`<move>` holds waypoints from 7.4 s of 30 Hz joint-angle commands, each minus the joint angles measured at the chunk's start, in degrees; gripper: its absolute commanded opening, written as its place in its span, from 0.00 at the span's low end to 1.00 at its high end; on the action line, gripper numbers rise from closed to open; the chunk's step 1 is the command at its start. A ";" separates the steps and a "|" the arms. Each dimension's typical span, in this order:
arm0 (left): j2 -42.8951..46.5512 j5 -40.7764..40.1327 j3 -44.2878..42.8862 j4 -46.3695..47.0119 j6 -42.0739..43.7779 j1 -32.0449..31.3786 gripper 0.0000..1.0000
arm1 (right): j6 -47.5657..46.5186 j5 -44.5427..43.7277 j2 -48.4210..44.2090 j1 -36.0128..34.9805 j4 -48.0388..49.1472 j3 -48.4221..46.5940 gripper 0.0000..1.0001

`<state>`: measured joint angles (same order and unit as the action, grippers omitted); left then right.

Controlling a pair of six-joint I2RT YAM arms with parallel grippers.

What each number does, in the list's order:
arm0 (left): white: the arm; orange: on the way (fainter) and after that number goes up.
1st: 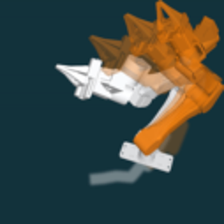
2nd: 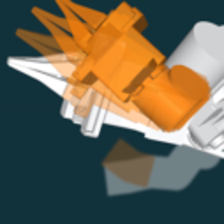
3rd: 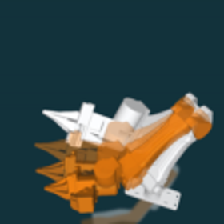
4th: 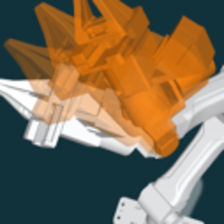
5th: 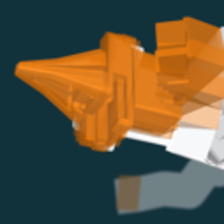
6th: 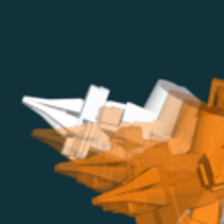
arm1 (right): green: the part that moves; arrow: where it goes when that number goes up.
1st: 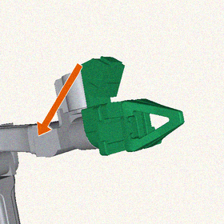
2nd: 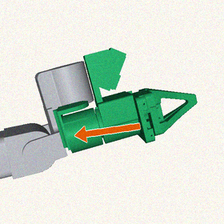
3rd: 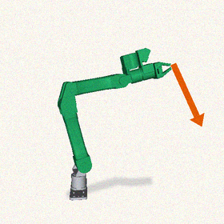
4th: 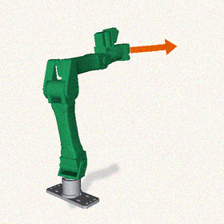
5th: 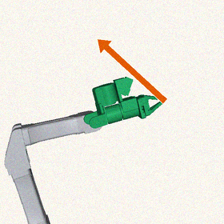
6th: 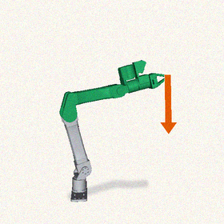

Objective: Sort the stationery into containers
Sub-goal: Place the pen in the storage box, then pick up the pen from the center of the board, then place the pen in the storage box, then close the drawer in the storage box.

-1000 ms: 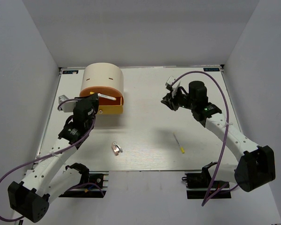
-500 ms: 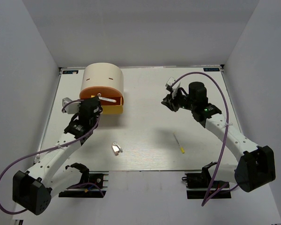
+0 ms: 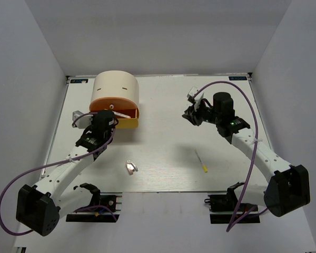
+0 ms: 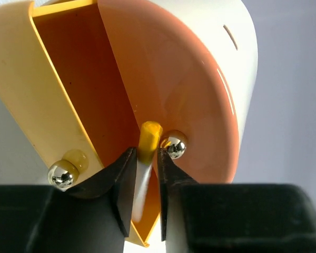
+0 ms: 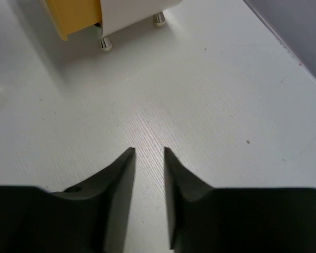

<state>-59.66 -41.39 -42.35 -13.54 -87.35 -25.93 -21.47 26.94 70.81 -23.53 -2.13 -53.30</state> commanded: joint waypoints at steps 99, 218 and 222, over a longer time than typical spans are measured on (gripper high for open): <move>24.41 21.52 9.92 -23.02 26.09 0.27 0.89 | 10.15 38.12 46.26 -18.75 10.75 -58.15 0.00; -10.48 5.79 4.82 15.74 27.59 1.85 0.59 | -0.41 29.49 10.58 6.83 -13.78 -15.96 0.23; -10.48 5.79 4.82 15.74 27.06 2.38 0.59 | -0.50 29.49 10.49 6.83 -13.95 -15.87 0.24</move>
<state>-70.08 -34.37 -36.53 0.78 -59.44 -24.21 -21.43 55.37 83.18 -17.06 -16.29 -69.49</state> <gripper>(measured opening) 0.593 0.239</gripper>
